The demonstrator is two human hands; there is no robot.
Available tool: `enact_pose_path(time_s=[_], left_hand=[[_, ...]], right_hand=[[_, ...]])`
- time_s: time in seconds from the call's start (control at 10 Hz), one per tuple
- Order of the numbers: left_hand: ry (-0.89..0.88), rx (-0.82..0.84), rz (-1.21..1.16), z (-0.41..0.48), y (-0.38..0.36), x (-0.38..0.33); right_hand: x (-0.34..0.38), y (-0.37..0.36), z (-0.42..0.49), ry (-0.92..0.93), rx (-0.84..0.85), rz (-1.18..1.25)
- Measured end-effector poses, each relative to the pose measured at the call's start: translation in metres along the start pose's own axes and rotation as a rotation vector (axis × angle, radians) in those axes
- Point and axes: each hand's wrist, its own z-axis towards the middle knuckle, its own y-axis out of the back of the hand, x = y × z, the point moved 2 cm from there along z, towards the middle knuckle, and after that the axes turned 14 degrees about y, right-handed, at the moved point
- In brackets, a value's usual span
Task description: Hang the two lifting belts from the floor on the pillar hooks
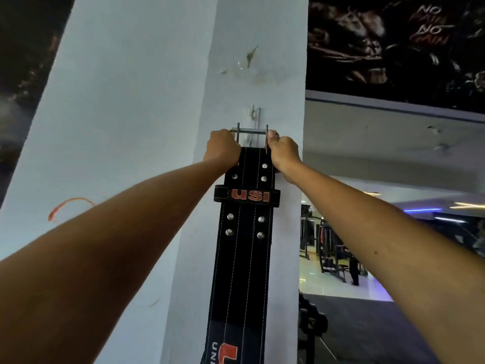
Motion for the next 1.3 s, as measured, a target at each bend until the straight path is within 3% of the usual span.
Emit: enact_pose_path(time_s=[0.2,0.4,0.6,0.8,1.0,1.1,1.3], left_hand=[[0.003,0.001,-0.043,0.005,-0.009,0.008],[-0.008,-0.028,0.076,-0.005,-0.006,0.022],[-0.179,-0.05,0.306,-0.032,0.006,0.046],[-0.341,-0.023,0.266,-0.072,0.018,0.069],[-0.423,0.048,0.426,-0.105,0.035,0.087],[-0.476,0.109,0.468,-0.121,0.039,0.102],[-0.439,0.191,0.336,-0.157,0.051,0.123]], right_hand=[[-0.015,-0.009,0.004,-0.017,0.017,-0.178],[-0.009,-0.003,-0.002,-0.129,0.096,-0.124],[0.006,-0.004,-0.024,0.032,-0.003,-0.294],[-0.003,-0.011,-0.065,0.231,0.2,-0.452],[0.001,-0.001,-0.118,0.342,0.223,-0.579],[0.003,-0.005,-0.155,0.342,0.307,-0.597],[0.02,-0.002,-0.211,0.232,0.253,-0.508]])
